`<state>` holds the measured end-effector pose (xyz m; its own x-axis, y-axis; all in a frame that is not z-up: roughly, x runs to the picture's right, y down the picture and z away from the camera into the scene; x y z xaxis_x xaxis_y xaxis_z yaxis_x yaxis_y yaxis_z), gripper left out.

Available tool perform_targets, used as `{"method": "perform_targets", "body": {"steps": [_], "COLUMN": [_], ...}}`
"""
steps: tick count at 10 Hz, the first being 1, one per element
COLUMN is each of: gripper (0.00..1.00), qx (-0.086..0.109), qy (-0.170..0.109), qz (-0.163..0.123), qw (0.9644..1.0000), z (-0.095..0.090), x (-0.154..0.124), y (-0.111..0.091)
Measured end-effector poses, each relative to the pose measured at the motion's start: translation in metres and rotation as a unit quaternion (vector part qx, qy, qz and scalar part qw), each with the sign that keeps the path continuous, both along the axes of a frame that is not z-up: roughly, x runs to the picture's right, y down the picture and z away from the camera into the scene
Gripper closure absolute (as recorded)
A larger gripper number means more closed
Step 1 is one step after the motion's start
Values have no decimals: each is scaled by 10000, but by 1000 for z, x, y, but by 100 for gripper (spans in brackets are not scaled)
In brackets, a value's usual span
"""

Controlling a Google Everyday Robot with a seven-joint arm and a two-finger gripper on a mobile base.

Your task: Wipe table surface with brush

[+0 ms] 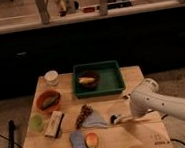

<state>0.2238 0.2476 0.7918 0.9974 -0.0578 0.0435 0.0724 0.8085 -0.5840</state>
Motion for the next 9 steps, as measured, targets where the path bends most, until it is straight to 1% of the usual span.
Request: {"method": "perform_targets", "body": {"steps": [2, 9], "gripper": [100, 100], "qx": [14, 15], "qy": [-72, -79], "qz": [0, -6], "qw": [10000, 10000], "z": [-2, -2], "x": [-2, -3], "y": [1, 0]}}
